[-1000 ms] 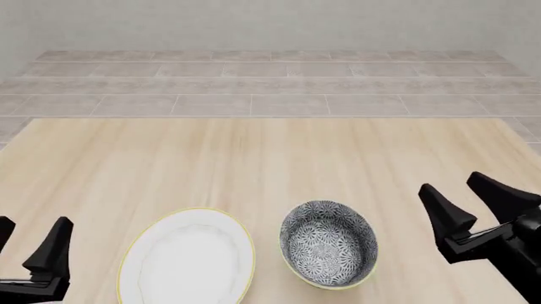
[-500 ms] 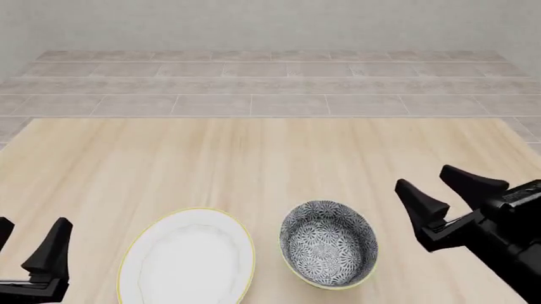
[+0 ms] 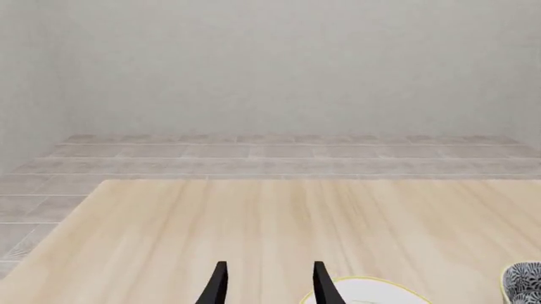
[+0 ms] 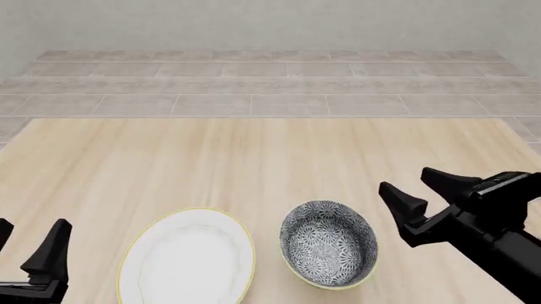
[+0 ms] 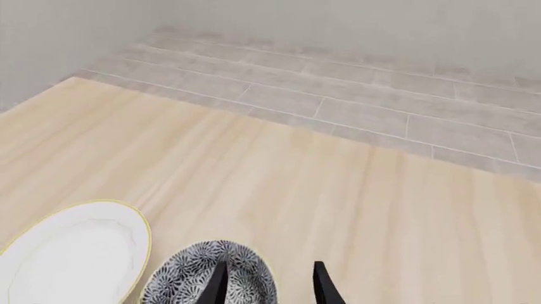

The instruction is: Put the bowl on the plate.

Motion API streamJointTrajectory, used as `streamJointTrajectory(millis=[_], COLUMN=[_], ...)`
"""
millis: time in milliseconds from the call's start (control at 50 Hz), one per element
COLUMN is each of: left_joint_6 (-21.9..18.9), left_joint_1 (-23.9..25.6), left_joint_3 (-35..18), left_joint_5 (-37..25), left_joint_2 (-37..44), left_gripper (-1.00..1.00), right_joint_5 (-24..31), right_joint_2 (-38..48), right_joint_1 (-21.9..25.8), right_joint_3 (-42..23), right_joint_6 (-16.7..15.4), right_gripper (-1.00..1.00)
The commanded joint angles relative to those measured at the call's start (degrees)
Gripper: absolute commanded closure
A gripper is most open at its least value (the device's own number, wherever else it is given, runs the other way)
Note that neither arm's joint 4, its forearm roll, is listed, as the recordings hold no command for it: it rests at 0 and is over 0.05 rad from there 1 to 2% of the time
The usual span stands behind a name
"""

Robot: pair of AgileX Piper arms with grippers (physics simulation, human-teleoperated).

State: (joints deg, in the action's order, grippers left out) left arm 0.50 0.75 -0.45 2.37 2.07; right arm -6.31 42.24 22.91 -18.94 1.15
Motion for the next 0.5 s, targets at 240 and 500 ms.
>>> streamJointTrajectory(millis=[240, 500], left_joint_6=[-0.2, -0.2], left_joint_1=[0.1, 0.1], left_joint_3=[0.3, 0.3], left_joint_5=[0.3, -0.4], left_joint_2=[0.3, -0.3], left_gripper=[-1.0, -1.0], right_joint_5=[-2.3, -2.8], right_joint_2=[8.5, 11.8], right_joint_1=[-0.1, -0.5], right_joint_3=[0.7, 0.9], right_joint_6=[1.3, 1.2], right_gripper=[-1.0, -1.0])
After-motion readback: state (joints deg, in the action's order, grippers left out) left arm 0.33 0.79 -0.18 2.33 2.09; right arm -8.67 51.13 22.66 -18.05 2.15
